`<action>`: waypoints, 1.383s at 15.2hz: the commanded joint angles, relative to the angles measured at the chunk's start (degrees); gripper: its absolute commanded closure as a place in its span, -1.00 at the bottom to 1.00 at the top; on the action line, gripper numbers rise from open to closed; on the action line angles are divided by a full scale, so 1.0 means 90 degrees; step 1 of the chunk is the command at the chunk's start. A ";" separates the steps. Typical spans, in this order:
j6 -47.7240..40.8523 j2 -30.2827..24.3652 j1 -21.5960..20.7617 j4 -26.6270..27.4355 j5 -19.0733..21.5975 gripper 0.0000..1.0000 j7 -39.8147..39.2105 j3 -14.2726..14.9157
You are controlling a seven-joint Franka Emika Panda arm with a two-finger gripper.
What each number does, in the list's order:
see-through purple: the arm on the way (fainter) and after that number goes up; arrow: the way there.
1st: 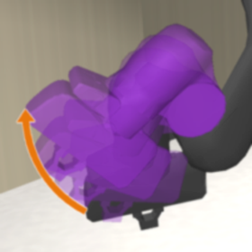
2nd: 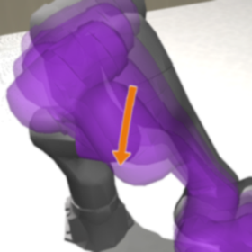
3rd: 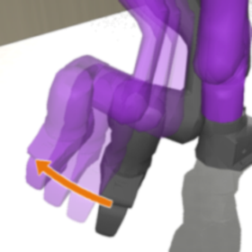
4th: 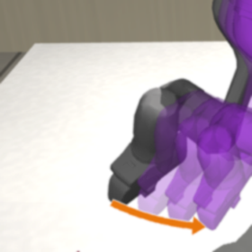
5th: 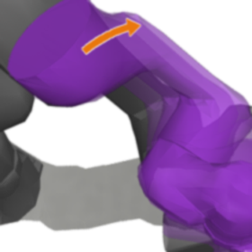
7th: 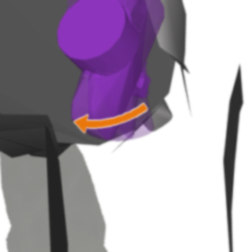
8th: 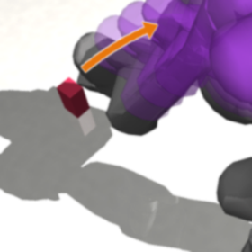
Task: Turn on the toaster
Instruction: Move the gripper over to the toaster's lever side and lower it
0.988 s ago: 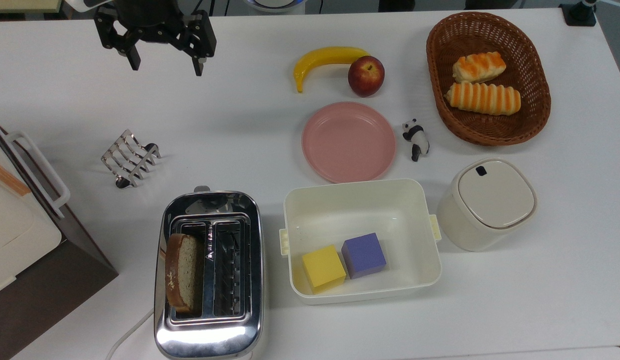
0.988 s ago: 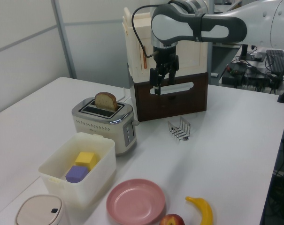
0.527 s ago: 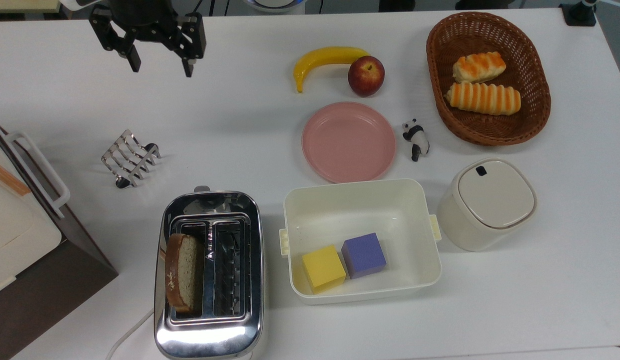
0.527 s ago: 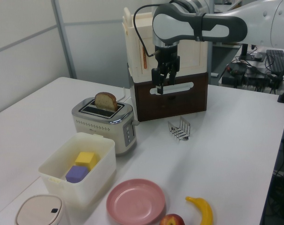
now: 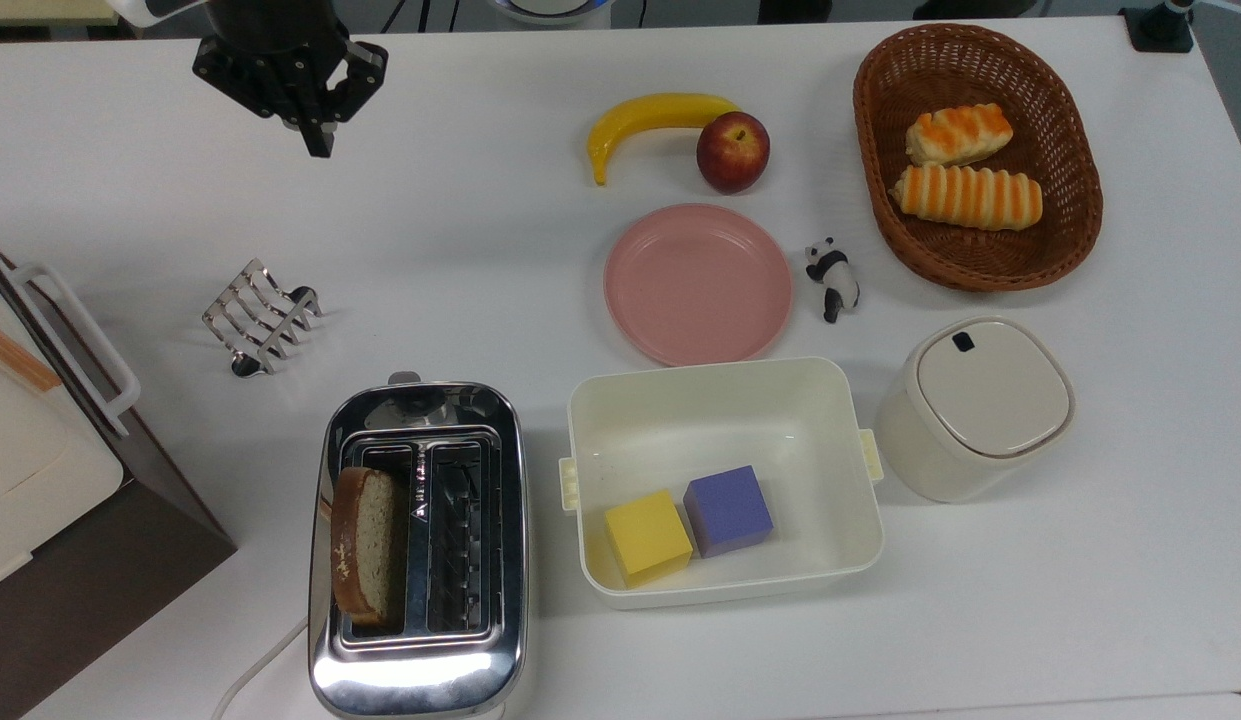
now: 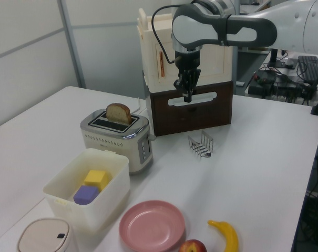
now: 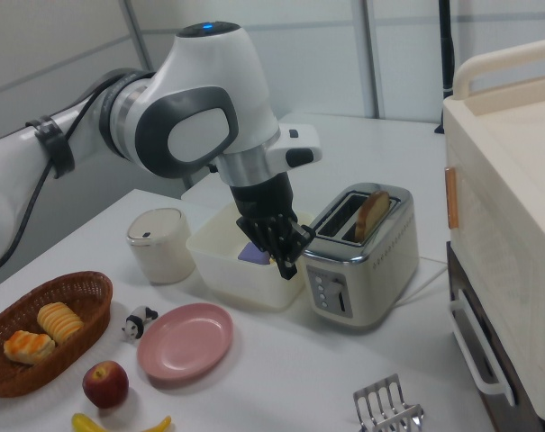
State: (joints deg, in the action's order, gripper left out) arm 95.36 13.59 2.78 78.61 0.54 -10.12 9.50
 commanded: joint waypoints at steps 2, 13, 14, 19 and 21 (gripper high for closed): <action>0.0020 0.0110 -0.0074 0.0094 -0.0031 1.00 -0.0145 0.0000; 0.1913 0.0891 -0.0337 0.0113 0.0202 1.00 -0.0067 -0.0069; 0.2040 0.0940 -0.0348 0.0113 0.0300 1.00 -0.0077 -0.0069; 0.2373 0.1233 -0.0367 0.0142 0.0389 1.00 -0.0126 -0.0205; 0.2471 0.1380 -0.0377 0.0142 0.0399 1.00 -0.0116 -0.0205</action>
State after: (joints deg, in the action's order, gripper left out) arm 115.21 25.37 -0.36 78.82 3.10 -10.44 7.77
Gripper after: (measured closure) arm 0.991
